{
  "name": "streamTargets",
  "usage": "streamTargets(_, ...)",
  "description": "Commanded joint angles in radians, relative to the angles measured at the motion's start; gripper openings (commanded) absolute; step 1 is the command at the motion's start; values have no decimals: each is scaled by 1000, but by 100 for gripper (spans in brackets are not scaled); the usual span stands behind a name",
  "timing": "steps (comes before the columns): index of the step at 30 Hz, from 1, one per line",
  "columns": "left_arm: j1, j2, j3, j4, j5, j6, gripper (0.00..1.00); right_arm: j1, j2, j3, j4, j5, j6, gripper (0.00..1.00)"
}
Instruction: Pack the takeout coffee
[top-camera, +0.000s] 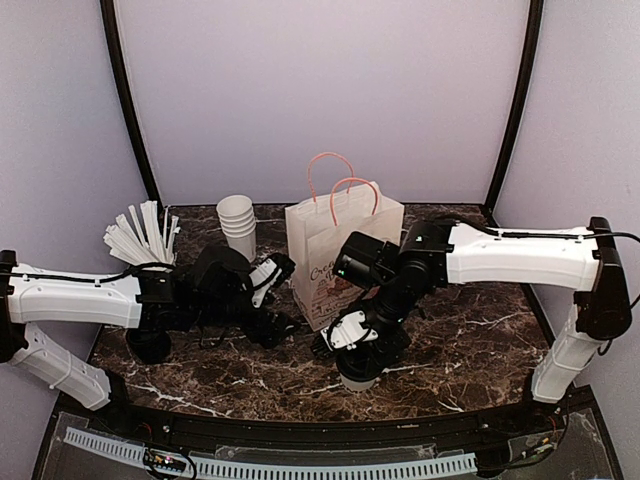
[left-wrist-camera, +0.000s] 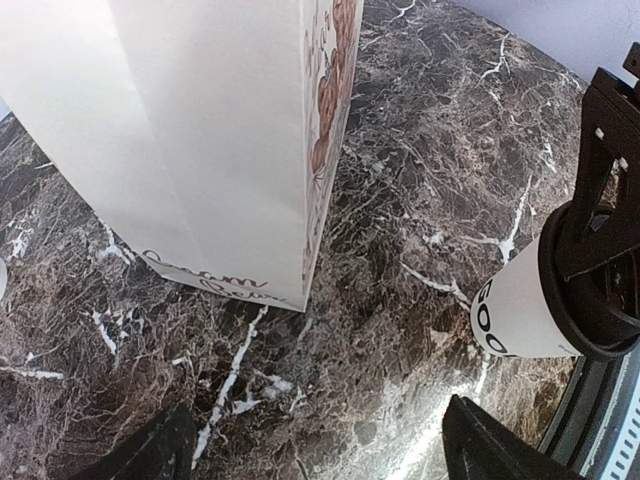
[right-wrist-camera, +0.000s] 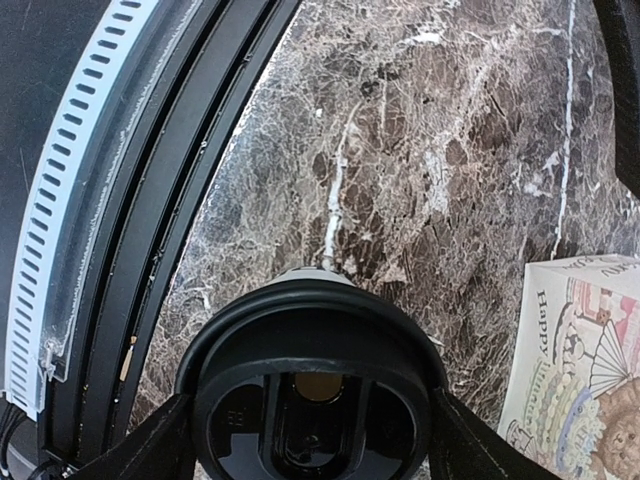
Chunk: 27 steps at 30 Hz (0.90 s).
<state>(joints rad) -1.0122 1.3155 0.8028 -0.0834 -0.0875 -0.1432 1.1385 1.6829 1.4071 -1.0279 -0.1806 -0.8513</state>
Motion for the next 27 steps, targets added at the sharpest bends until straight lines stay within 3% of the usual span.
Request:
streamTargets(1, 6, -1, -10, 9, 3, -11, 89, 10, -12, -12, 10, 28, 7, 76)
streamTargets(13, 12, 13, 36, -12, -1, 13, 89, 0, -53, 14, -24, 42, 35, 68)
streamTargets(20, 20, 17, 140, -64, -23, 20, 89, -92, -107, 41, -41, 5, 50, 67)
streamTargets(27, 21, -15, 265, -93, -37, 27, 89, -266, -199, 36, -42, -220, 62, 67)
